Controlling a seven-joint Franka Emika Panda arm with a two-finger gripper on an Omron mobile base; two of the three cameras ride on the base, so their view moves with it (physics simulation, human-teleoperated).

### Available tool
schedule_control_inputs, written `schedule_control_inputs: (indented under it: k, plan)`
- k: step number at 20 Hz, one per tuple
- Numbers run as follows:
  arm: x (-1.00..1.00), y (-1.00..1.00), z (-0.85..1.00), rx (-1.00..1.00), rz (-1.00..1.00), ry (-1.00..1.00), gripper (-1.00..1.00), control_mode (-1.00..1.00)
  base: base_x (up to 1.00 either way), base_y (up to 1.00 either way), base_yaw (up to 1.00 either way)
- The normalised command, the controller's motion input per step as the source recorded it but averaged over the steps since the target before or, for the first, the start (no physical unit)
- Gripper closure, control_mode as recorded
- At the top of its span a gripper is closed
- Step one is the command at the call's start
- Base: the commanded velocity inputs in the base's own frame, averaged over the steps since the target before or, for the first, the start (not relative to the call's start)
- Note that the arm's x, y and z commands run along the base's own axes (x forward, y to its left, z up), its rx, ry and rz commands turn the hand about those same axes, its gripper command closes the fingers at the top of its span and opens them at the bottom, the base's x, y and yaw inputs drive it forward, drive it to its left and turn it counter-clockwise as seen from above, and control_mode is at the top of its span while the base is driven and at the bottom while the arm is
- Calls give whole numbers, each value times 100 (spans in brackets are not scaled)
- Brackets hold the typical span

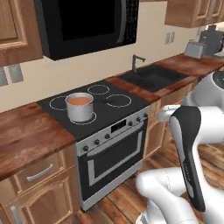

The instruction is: Retrieve the steak from the fridge and place it on the saucepan with marinade on the stove.

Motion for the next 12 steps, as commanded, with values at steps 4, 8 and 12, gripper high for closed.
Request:
schedule_control_inputs:
  k: [4, 8, 12]
  plan:
    - [0, 0, 0, 0, 0, 0, 100, 100, 51, 0, 73]
    - [0, 0, 0, 0, 0, 0, 100, 100, 61, -29, 59]
    - [0, 0, 0, 0, 0, 0, 100, 100, 68, -47, 31]
